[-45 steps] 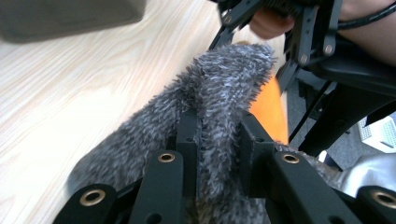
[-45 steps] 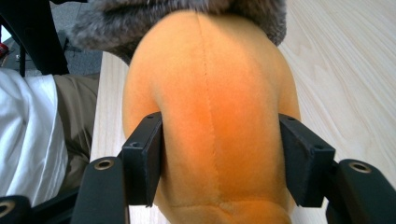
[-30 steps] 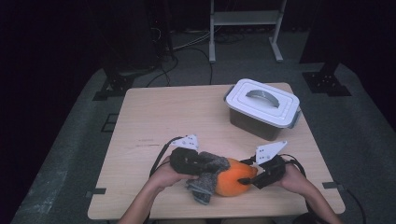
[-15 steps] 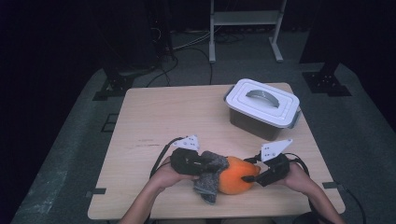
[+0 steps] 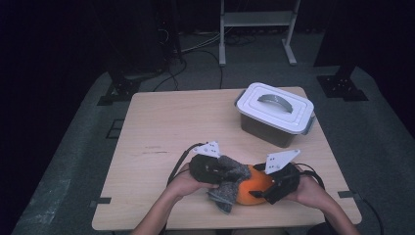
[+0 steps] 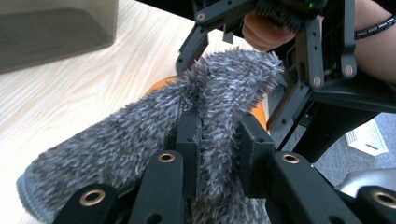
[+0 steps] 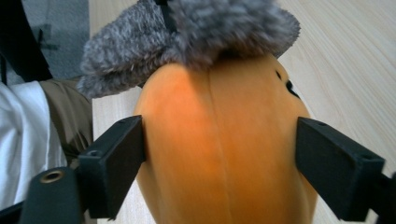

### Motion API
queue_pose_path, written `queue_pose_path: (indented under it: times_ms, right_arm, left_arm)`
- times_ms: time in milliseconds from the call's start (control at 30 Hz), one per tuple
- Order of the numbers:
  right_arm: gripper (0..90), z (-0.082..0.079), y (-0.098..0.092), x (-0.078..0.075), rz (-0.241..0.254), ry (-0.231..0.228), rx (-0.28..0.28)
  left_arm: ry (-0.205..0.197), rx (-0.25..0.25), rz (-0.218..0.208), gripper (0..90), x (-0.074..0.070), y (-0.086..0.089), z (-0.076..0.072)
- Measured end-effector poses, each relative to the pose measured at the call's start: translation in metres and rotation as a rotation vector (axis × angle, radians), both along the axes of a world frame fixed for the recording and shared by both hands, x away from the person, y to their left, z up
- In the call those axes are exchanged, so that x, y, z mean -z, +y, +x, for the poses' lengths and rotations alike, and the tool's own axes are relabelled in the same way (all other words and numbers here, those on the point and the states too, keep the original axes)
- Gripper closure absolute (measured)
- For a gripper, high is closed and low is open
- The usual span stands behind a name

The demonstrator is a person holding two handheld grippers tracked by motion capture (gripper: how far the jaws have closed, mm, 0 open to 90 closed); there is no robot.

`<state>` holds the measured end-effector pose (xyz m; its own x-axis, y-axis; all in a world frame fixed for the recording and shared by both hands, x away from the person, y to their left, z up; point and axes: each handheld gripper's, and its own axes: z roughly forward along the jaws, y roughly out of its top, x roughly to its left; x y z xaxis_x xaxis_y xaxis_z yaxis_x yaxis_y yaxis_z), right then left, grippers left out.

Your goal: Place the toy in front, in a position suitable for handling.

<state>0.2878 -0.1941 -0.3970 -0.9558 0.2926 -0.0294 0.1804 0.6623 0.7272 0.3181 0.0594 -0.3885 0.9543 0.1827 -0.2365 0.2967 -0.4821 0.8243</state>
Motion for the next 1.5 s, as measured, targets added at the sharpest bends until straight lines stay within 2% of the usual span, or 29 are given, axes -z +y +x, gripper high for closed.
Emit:
queue_pose_path:
  times_ms: [133,200,300,467,567,667,767,867,933,1033,1133,1233,1400,1500]
  right_arm:
    - [16.6,0.003,0.005,0.006,-0.017,0.013,0.011]
    - [24.9,0.005,0.005,0.01,-0.008,0.025,0.012]
    - [41.3,0.006,0.003,0.011,0.008,0.005,-0.005]
    - [49.6,0.012,0.007,0.007,0.063,0.015,-0.028]
    - [50.7,0.018,0.015,0.005,0.101,0.025,-0.063]
    - [50.7,0.025,0.025,0.004,0.18,0.05,-0.098]
    - [50.5,0.029,0.033,0.006,0.229,0.068,-0.127]
    - [50.3,0.031,0.039,0.013,0.218,0.069,-0.154]
    - [50.1,0.031,0.039,0.017,0.219,0.066,-0.167]
    - [49.6,0.031,0.033,0.019,0.198,0.052,-0.178]
    - [48.2,0.029,0.022,0.019,0.181,0.038,-0.185]
    - [47.2,0.03,0.01,0.02,0.183,0.038,-0.164]
    - [46.6,0.034,-0.011,0.027,0.221,0.062,-0.115]
    - [45.9,0.035,-0.019,0.028,0.224,0.069,-0.109]
  left_arm:
    - [0.002,-0.004,0.006,73.2,0.002,-0.002,0.001]
    - [0.008,-0.012,0.003,73.2,0.004,0.0,0.002]
    - [0.012,-0.024,0.0,73.2,0.004,0.005,0.004]
    - [-0.007,-0.028,-0.007,73.2,-0.004,0.014,0.005]
    - [-0.034,-0.035,-0.008,73.2,-0.014,0.022,0.004]
    - [-0.041,-0.05,-0.03,73.2,-0.023,0.035,0.003]
    - [-0.041,-0.061,-0.031,73.2,-0.026,0.045,0.002]
    - [-0.03,-0.068,-0.006,73.2,-0.019,0.048,0.003]
    - [-0.014,-0.071,-0.017,73.2,-0.013,0.05,0.005]
    - [0.0,-0.083,-0.031,73.2,-0.007,0.051,0.008]
    - [0.005,-0.088,-0.025,73.1,-0.005,0.051,0.01]
    - [0.01,-0.089,-0.02,73.1,-0.004,0.049,0.01]
    - [0.02,-0.083,-0.003,73.1,0.001,0.044,0.011]
    - [0.022,-0.076,-0.014,73.1,0.002,0.04,0.012]
